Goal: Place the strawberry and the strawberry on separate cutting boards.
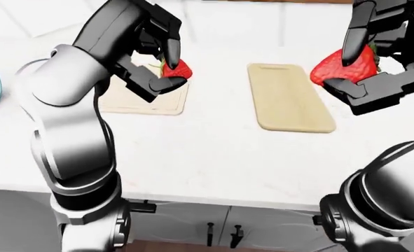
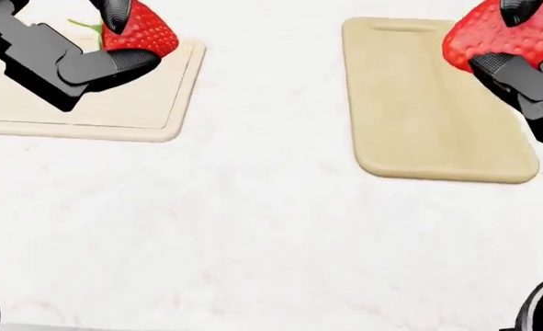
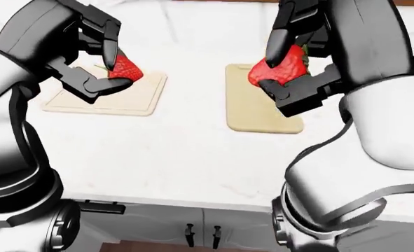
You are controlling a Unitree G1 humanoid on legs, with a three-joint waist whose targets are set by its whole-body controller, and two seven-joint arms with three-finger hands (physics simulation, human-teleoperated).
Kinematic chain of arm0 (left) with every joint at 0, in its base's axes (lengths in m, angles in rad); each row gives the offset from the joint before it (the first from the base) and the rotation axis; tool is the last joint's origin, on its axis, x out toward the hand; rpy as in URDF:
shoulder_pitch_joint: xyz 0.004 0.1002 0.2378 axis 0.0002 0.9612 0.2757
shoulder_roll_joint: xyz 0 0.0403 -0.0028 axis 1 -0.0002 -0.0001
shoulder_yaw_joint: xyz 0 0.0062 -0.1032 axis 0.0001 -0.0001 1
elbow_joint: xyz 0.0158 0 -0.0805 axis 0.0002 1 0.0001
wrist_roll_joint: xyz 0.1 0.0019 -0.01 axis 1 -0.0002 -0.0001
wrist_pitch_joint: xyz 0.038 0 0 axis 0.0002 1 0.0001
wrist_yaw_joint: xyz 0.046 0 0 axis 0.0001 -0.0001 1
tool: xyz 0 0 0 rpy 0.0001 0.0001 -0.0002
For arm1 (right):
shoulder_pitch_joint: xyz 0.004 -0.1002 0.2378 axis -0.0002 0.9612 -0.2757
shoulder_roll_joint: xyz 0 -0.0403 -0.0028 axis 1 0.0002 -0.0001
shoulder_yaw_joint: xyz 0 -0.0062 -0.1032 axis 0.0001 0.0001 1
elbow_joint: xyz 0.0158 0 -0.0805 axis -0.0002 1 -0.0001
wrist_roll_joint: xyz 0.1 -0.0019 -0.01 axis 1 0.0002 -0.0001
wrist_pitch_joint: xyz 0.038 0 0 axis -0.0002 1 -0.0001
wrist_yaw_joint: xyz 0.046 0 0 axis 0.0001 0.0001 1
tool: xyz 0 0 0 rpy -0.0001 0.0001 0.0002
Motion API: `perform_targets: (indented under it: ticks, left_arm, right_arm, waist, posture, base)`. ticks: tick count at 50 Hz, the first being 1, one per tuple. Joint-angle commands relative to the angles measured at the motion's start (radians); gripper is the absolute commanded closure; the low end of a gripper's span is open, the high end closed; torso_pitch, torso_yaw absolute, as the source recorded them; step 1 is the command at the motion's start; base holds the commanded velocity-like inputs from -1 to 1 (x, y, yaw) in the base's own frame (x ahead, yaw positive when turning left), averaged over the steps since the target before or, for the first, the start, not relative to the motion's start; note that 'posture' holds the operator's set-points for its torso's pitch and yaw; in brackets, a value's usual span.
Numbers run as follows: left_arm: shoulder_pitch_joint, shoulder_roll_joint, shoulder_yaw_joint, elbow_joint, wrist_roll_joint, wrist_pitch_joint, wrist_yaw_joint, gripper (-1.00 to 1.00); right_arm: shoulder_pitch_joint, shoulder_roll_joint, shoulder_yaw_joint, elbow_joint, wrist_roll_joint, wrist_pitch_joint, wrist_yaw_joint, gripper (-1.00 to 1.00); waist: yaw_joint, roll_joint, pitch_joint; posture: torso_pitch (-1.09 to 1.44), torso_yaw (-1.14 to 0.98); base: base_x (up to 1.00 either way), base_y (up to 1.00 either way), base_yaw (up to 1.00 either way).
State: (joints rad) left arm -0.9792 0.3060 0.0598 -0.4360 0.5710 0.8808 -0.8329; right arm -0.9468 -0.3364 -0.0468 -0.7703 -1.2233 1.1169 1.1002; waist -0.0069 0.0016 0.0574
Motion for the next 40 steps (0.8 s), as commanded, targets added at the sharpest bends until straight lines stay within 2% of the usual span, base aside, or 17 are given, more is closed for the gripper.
perform_targets:
  ticks: [1, 4, 10, 15, 24, 32, 40]
  left_arm:
    - [-0.032, 0.011, 0.011, -0.012, -0.001, -0.007, 0.006, 0.86]
    - [-0.039, 0.020, 0.010, -0.026, 0.000, 0.011, -0.003, 0.85]
    - [-0.038, 0.021, 0.012, -0.020, -0.005, 0.006, 0.005, 0.85]
    - [-0.034, 0.023, 0.013, -0.020, -0.010, 0.004, 0.008, 0.86]
    - [-0.035, 0.025, 0.009, -0.021, -0.010, 0.007, 0.009, 0.86]
    - [-0.044, 0.027, 0.012, -0.010, -0.014, 0.001, 0.009, 0.86]
    - [-0.056, 0.029, 0.010, -0.002, -0.013, 0.003, 0.007, 0.86]
  right_arm:
    - [-0.031, 0.008, -0.018, 0.004, -0.058, -0.034, 0.044, 1.00]
    - [-0.067, 0.021, -0.037, 0.048, -0.072, -0.060, 0.058, 1.00]
    - [-0.110, 0.020, -0.066, 0.189, 0.016, -0.102, -0.036, 1.00]
    - [-0.124, 0.027, -0.062, 0.324, 0.115, -0.119, -0.161, 1.00]
    - [-0.239, -0.019, -0.054, 0.577, 0.245, -0.142, -0.289, 1.00]
    - [-0.376, -0.036, -0.059, 0.929, 0.396, -0.209, -0.457, 1.00]
    - [-0.455, -0.050, -0.043, 1.228, 0.498, -0.315, -0.612, 1.00]
  waist:
    - [-0.003, 0.004, -0.017]
    - [0.001, 0.000, -0.020]
    - [0.004, 0.000, -0.020]
    - [0.004, 0.001, -0.020]
    - [0.006, 0.000, -0.015]
    - [0.006, -0.002, -0.014]
    - [0.010, -0.004, -0.015]
  posture:
    - [0.00, 0.00]
    - [0.00, 0.00]
    - [0.00, 0.00]
    - [0.00, 0.00]
    - [0.00, 0.00]
    - [0.00, 0.00]
    - [0.00, 0.00]
  base:
    - [0.00, 0.00, 0.00]
    - [0.00, 0.00, 0.00]
    - [0.00, 0.00, 0.00]
    - [0.00, 0.00, 0.00]
    - [0.00, 0.00, 0.00]
    - [0.00, 0.00, 0.00]
    - [0.00, 0.00, 0.00]
